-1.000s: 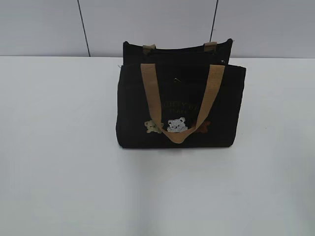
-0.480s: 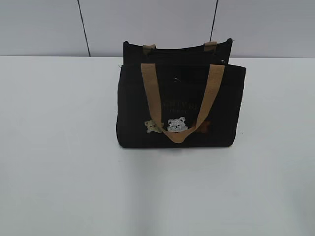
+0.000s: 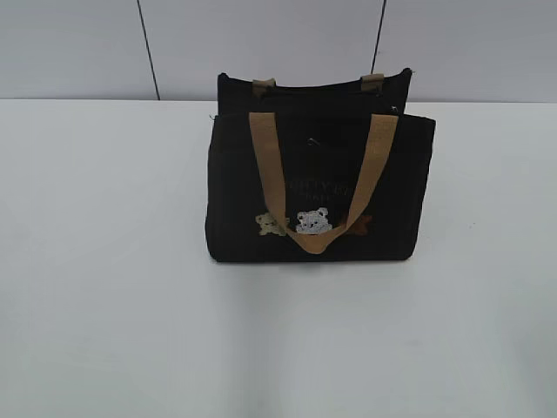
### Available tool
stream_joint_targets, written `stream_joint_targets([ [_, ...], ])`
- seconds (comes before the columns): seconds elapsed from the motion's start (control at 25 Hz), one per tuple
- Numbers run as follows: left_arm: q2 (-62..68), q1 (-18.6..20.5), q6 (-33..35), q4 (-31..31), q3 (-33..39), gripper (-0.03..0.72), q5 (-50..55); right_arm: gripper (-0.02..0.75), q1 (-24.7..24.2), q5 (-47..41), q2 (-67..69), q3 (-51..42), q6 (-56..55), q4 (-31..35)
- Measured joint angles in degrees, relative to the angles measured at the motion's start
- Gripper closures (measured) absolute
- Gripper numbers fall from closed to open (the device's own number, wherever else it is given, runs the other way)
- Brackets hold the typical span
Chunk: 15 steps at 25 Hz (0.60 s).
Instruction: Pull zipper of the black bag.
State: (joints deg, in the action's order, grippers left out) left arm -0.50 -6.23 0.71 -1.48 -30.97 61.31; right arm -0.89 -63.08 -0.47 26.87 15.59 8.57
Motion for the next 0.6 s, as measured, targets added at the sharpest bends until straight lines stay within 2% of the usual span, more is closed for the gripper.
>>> stream_joint_targets([
  [0.6, 0.0, 0.0, 0.0, -0.26, 0.0, 0.181, -0.13, 0.255, 0.0, 0.06, 0.0, 0.0, -0.45, -0.06],
])
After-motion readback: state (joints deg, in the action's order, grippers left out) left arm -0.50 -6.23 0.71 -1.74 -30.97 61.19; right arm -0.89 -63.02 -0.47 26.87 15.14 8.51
